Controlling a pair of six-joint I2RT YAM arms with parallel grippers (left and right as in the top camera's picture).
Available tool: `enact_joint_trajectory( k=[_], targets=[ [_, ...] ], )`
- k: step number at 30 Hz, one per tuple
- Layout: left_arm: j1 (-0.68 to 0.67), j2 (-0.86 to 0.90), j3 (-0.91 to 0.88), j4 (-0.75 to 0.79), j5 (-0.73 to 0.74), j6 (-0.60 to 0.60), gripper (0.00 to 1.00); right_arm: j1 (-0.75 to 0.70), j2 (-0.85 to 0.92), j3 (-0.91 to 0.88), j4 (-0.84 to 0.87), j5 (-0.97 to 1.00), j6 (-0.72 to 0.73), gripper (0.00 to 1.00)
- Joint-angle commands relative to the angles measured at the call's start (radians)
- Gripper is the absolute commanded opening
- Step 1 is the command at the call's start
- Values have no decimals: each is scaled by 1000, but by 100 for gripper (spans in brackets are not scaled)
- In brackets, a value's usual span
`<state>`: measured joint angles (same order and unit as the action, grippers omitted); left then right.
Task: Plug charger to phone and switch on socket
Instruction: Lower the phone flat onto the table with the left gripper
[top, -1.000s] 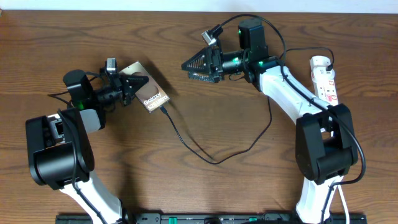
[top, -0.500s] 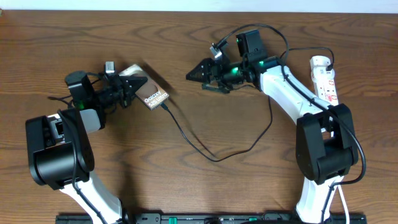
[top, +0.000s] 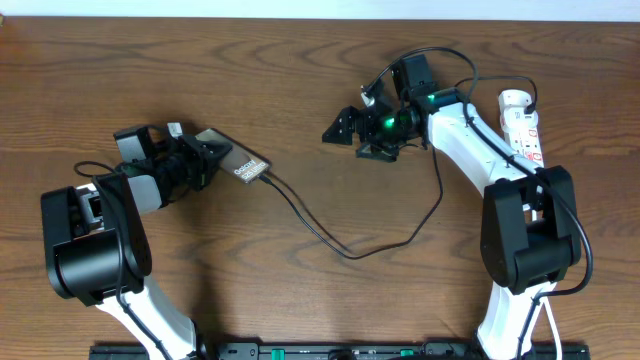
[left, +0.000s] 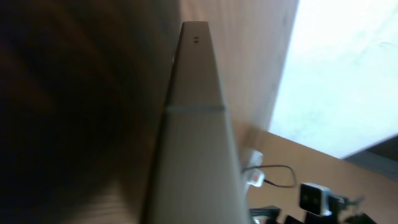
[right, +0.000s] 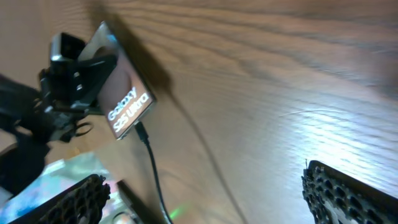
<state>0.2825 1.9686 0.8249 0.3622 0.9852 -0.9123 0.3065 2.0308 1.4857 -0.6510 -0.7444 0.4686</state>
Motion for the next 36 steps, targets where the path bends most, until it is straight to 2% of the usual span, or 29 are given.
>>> enact_joint_trajectory(
  k=[1, 9, 17, 24, 27, 28, 29, 34, 36],
  targets=[
    [2, -27, 5, -37, -63, 83, 7, -11, 0, 7, -8, 74, -40, 99],
    [2, -27, 6, -159, -153, 139, 7, -12, 0, 48, -87, 157, -71, 99],
    [2, -27, 6, -183, -161, 147, 7, -12, 0, 136, -176, 178, -111, 99],
    [2, -27, 6, -204, -161, 146, 9, -11, -7, 151, -184, 178, -126, 99],
    [2, -27, 6, -205, -160, 146, 17, -11, -16, 151, -184, 178, -126, 99],
    [2, -27, 6, -211, -161, 146, 24, -11, -17, 151, -184, 179, -126, 99],
    [3, -27, 6, -219, -162, 146, 26, -11, -19, 151, -184, 179, -126, 99],
    [2, -27, 6, -250, -167, 154, 30, -11, -30, 151, -209, 219, -134, 99],
    [2, -28, 6, -253, -167, 153, 36, -11, -30, 151, -217, 219, -135, 99]
  ],
)
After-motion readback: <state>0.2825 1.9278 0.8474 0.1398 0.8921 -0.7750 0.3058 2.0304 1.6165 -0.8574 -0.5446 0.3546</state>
